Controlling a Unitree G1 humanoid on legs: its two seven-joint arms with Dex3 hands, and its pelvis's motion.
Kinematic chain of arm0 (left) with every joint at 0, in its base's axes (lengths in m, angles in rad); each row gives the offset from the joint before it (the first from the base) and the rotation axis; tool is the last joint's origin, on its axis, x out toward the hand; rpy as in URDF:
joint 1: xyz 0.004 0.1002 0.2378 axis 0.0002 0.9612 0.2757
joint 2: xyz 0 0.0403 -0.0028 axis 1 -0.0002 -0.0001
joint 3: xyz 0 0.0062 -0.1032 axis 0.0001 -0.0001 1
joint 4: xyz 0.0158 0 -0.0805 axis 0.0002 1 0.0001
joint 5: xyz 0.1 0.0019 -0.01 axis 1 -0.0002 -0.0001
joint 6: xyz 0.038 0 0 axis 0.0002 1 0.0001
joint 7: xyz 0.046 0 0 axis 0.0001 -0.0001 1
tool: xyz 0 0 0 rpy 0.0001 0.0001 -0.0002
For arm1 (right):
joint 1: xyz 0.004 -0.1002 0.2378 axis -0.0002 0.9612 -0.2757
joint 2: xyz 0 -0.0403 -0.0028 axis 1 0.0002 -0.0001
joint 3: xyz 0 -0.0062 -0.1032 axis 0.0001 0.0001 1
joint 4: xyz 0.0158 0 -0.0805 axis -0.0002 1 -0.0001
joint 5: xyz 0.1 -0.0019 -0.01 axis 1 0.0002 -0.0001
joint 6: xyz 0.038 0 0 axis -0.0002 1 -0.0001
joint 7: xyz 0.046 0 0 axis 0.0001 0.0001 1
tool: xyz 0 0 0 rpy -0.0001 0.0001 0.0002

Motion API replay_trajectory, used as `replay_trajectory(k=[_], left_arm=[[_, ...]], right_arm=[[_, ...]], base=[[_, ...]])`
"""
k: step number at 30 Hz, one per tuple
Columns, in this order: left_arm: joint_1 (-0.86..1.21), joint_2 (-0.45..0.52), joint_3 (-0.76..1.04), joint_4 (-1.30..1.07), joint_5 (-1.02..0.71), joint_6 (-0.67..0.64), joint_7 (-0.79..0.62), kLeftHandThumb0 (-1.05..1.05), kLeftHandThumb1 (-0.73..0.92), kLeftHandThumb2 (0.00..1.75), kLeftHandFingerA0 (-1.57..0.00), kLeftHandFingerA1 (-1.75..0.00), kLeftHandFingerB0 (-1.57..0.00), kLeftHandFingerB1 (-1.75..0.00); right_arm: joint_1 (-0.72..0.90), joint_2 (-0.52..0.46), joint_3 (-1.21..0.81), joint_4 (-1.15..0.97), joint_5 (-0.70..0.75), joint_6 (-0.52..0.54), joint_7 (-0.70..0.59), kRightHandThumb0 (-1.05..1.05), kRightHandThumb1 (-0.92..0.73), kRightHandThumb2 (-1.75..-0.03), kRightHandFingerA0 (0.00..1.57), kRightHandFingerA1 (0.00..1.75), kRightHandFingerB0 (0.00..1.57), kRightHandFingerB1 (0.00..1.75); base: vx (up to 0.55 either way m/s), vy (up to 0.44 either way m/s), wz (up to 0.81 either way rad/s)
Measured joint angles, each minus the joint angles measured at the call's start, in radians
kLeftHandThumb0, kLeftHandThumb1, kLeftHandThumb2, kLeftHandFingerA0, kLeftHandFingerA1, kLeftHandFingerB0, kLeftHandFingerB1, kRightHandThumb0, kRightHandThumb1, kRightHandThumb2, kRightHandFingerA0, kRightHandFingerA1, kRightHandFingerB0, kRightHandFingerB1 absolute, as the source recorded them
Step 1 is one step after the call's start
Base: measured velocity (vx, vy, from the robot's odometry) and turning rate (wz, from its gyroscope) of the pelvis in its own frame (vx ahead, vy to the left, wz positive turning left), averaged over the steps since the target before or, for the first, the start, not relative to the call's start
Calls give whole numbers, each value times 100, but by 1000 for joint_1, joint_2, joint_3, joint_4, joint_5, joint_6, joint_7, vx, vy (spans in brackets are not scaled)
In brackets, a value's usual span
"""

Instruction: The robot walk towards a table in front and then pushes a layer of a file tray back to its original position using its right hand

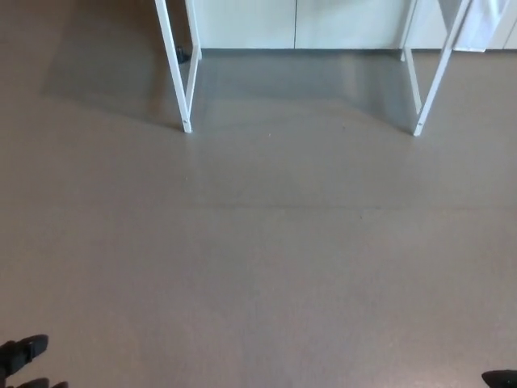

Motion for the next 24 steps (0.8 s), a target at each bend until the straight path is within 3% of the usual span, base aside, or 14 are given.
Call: replay_trajectory(k=[3, 4, 5, 6, 7, 8, 9, 17, 24], left_arm=[[4, 1, -2, 1, 0, 0, 0, -5, 49, 90, -19, -51, -17, -49], [4, 2, -2, 2, 0, 0, 0, -5, 49, 90, -19, -51, -16, -49], [2, 0, -6, 3, 1, -1, 0, -5, 49, 90, -19, -51, -16, -49], [2, 2, -7, 0, 1, -1, 0, -6, 69, 61, -28, -38, -24, -34], [1, 11, -5, -2, 1, -1, 2, -6, 49, 89, -21, -52, -17, -49], [0, 15, -4, -2, 1, -1, 2, -6, 49, 89, -21, -52, -17, -49], [-1, 17, -4, -2, 1, -1, 3, -6, 48, 89, -21, -52, -17, -49], [-2, 23, -17, 3, 4, -1, 5, -7, 48, 89, -20, -51, -15, -48], [-13, 20, -22, 3, 2, -2, 3, -7, 48, 89, -20, -51, -15, -48]], right_arm=[[2, 0, 4, 3, 0, -3, 0, -42, -45, -73, 49, 54, 40, 49], [4, 0, 5, 4, 0, -3, 0, -35, -56, -57, 55, 45, 45, 40], [4, 0, 6, 5, -1, -5, 0, -35, -56, -57, 55, 45, 45, 40], [2, 1, 8, 5, -1, -6, 0, -41, -45, -73, 50, 54, 40, 49], [-3, 3, 12, 5, -1, -9, 1, -42, -45, -73, 51, 55, 41, 50], [-6, 3, 13, 5, 0, -11, 1, -42, -45, -73, 51, 55, 41, 50], [-6, 3, 14, 7, 0, -13, 2, -35, -55, -56, 57, 44, 46, 39], [-9, 2, 19, 20, -1, -19, 7, -35, -55, -56, 57, 45, 47, 40], [-22, -7, 18, 23, 0, -23, 11, -34, -56, -56, 57, 45, 47, 40]], base=[[291, 166, -21], [297, 238, -12], [455, 229, 8], [458, 230, -71], [432, 201, -21], [311, 179, 6], [253, 169, 8], [266, 63, 7], [350, -170, 8]])
